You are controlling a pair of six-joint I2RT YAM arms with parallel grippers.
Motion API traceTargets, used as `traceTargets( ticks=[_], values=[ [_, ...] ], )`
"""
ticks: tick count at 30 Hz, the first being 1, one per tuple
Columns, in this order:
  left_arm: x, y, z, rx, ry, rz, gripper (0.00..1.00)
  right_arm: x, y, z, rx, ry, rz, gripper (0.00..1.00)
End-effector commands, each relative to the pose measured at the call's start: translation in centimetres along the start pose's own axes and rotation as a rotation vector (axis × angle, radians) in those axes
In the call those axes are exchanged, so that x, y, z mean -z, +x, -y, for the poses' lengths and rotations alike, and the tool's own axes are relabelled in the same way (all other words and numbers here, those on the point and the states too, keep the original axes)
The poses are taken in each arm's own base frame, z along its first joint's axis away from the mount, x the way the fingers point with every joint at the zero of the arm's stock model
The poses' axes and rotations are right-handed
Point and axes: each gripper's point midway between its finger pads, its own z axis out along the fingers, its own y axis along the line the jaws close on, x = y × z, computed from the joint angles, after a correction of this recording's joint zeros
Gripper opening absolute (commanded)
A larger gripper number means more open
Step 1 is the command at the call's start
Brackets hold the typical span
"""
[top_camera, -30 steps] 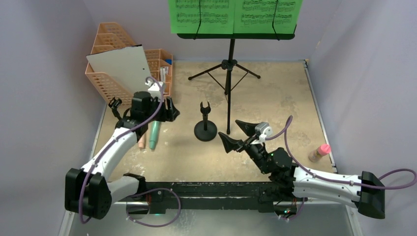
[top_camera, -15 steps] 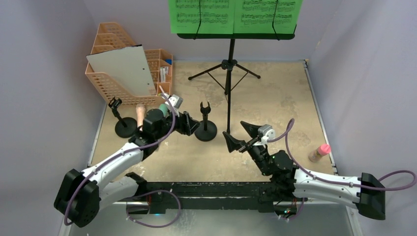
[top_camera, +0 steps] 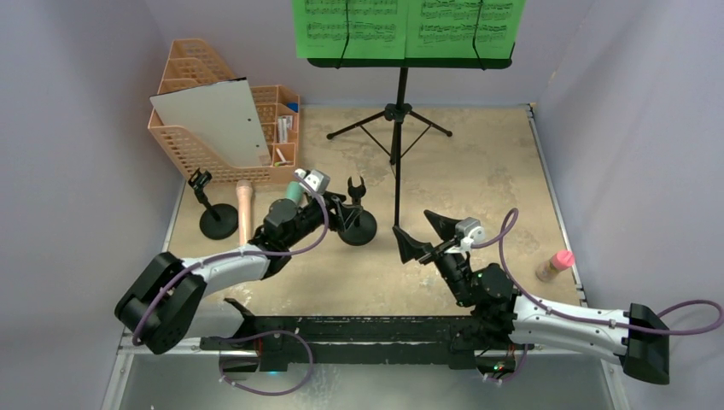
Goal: Pack up the instrument practice props
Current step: Move the microphone stand to the center of the board.
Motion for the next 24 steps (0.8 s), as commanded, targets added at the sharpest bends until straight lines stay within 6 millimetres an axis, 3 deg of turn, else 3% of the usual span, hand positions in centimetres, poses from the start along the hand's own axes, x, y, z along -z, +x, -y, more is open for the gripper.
traceTargets(
  ticks=[1,6,11,20,24],
  values=[
    [-1.6,-3.4,1.5,-0.089,0.031,0.136,0.60,0.1,-0.8,0.6,-0.019,0.031,0.039,0.91],
    [-2.3,-3.7,0.9,-0.102,-0.011,0.164,0.48,0.0,-0.7,0.6,-0.015,0.036,0.035,0.91],
    [-3.0,-3.5,0.9,-0.117,-0.006,0.167,0.28,0.0,-0.4,0.6,-0.010,0.039,0.026,0.91],
    [-3.8,-2.6,0.2,-0.129,-0.029,0.161,0.24,-0.1,-0.3,0.8,0.022,0.042,0.021,0.91],
    [-3.6,-2.8,-0.3,-0.161,-0.053,0.163,0.05,-0.1,-0.2,0.8,0.027,0.043,0.018,0.91]
  ],
)
